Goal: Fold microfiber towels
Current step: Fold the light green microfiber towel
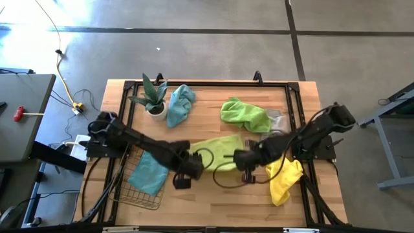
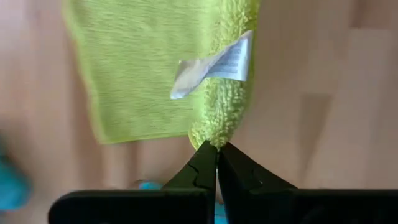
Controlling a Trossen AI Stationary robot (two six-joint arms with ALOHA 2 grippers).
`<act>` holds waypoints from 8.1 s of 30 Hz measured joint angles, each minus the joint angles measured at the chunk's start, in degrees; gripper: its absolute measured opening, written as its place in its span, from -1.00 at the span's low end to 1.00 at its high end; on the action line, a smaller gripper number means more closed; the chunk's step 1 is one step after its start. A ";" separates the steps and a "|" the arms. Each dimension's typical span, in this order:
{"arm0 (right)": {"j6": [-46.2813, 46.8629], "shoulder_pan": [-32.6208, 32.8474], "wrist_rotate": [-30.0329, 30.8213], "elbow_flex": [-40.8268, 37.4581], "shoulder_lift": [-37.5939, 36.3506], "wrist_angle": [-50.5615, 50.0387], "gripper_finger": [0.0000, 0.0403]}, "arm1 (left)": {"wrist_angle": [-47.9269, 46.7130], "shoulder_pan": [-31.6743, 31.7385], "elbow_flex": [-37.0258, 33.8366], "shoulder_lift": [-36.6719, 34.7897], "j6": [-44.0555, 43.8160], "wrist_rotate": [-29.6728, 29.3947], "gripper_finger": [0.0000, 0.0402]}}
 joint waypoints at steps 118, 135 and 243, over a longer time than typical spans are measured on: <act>-23.62 -15.66 -17.07 -11.87 7.84 15.11 -0.97 | 2.34 8.44 -6.61 10.98 0.91 -0.85 -1.00; -24.08 -16.10 -16.52 -11.82 5.23 10.96 -1.00 | 2.01 10.19 -6.59 10.98 2.47 -1.29 -1.00; -8.04 -0.40 2.78 -9.05 -0.48 11.29 -0.26 | 20.48 8.60 -8.00 10.67 10.78 -4.90 -0.44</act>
